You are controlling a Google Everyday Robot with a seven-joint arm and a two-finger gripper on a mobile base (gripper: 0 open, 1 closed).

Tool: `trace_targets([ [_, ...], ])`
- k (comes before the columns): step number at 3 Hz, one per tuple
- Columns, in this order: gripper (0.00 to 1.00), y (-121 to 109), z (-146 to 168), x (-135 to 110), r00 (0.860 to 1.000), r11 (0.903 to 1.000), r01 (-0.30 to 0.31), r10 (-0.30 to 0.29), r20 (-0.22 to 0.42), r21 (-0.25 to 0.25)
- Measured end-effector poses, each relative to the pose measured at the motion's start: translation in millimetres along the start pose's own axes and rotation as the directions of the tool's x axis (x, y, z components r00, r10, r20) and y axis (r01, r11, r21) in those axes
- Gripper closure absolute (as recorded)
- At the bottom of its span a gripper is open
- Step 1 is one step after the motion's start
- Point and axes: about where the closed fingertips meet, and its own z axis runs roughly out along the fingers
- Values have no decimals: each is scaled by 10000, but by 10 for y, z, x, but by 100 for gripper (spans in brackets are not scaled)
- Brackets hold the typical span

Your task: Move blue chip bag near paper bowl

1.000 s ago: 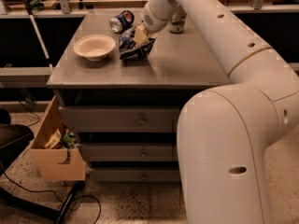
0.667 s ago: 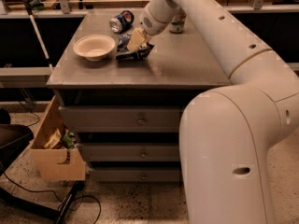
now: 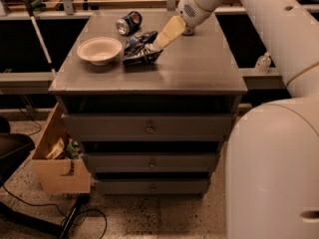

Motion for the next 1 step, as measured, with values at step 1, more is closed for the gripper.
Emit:
trace_targets([
  [1,0,-56,-123,74,10000,9999,72,-72,19,125],
])
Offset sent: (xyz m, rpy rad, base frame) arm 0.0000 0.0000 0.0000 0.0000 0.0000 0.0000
